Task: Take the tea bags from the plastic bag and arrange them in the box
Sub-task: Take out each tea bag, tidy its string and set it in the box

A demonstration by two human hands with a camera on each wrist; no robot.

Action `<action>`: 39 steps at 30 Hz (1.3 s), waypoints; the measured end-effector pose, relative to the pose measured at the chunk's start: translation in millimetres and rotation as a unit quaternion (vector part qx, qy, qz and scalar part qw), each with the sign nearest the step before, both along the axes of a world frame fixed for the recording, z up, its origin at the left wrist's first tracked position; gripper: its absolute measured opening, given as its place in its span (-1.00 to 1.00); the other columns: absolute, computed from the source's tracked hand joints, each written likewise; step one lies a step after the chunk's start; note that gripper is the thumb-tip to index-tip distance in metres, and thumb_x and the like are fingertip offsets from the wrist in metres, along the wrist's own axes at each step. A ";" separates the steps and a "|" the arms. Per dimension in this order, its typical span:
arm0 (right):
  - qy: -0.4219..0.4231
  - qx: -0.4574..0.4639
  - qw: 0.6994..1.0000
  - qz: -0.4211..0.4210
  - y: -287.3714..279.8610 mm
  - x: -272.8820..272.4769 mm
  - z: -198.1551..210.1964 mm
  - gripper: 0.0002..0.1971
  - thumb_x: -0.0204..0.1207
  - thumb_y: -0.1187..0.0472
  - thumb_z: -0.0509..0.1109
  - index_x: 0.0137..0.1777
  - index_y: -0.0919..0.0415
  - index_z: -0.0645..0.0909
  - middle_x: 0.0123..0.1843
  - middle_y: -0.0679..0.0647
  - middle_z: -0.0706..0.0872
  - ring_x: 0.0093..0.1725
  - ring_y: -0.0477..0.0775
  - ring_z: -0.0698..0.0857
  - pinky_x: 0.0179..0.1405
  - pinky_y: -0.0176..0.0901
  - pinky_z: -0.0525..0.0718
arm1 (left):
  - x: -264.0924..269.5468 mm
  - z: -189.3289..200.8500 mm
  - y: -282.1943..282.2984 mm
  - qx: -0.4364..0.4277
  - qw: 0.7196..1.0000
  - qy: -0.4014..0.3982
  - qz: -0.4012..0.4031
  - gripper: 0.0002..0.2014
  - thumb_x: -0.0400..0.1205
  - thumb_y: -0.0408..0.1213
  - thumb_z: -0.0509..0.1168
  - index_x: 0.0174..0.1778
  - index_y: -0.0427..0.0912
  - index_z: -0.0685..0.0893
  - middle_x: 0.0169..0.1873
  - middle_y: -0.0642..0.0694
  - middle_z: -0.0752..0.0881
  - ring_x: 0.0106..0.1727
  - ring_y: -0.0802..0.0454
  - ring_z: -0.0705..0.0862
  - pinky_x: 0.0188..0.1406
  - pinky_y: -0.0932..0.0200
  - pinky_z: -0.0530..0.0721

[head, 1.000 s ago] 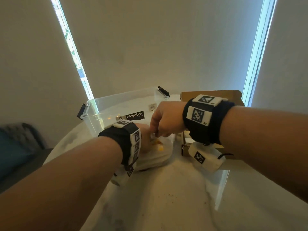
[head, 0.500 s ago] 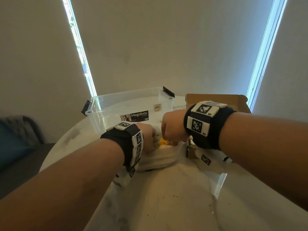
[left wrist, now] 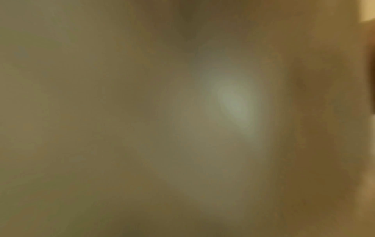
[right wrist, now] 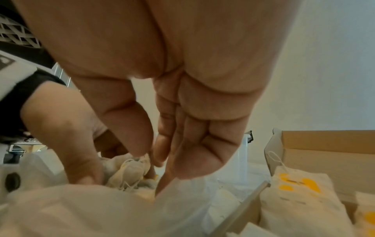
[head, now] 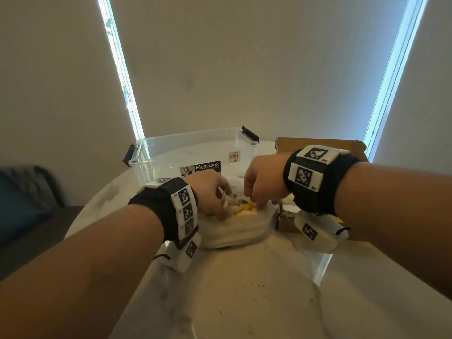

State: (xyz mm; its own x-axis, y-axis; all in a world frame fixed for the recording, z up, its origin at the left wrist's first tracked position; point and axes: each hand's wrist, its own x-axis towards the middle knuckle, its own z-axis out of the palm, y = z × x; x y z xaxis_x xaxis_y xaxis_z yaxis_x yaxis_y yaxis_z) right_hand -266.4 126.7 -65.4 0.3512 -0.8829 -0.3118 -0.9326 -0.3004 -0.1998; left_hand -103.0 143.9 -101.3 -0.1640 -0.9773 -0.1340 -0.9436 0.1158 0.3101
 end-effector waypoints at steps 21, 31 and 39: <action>0.034 0.011 0.999 0.002 11.5 79.9 -20.8 -0.64 0.64 -0.05 0.42 0.37 0.06 0.69 0.12 0.05 0.83 -0.02 0.04 0.86 -0.08 -0.17 0.81 | 47.3 2.0 30.7 0.059 0.968 0.208 0.130 -0.63 0.42 -0.39 0.61 0.09 -0.12 0.70 -0.12 -0.12 0.74 -0.09 -0.08 0.82 -0.03 -0.04 0.85; -0.102 0.012 0.994 -0.030 7.1 63.3 -15.0 -0.82 0.50 0.26 0.60 0.08 0.09 0.81 -0.09 0.01 0.87 -0.19 -0.08 0.86 -0.36 -0.38 0.77 | 49.9 -2.7 32.3 0.063 0.961 0.222 0.154 -0.72 0.47 -0.50 0.53 0.01 -0.15 0.68 -0.11 -0.14 0.70 -0.11 -0.09 0.79 -0.06 0.03 0.84; -0.257 -0.016 0.964 -0.073 7.9 27.6 26.3 -0.88 0.50 0.40 0.57 -0.02 0.22 0.82 -0.08 0.16 0.87 -0.27 -0.04 0.84 -0.43 -0.38 0.73 | 32.7 13.4 30.2 -0.187 0.950 0.225 0.106 -0.64 0.42 -0.25 0.51 0.12 0.01 0.67 0.09 0.03 0.63 0.09 0.03 0.63 -0.07 0.15 0.64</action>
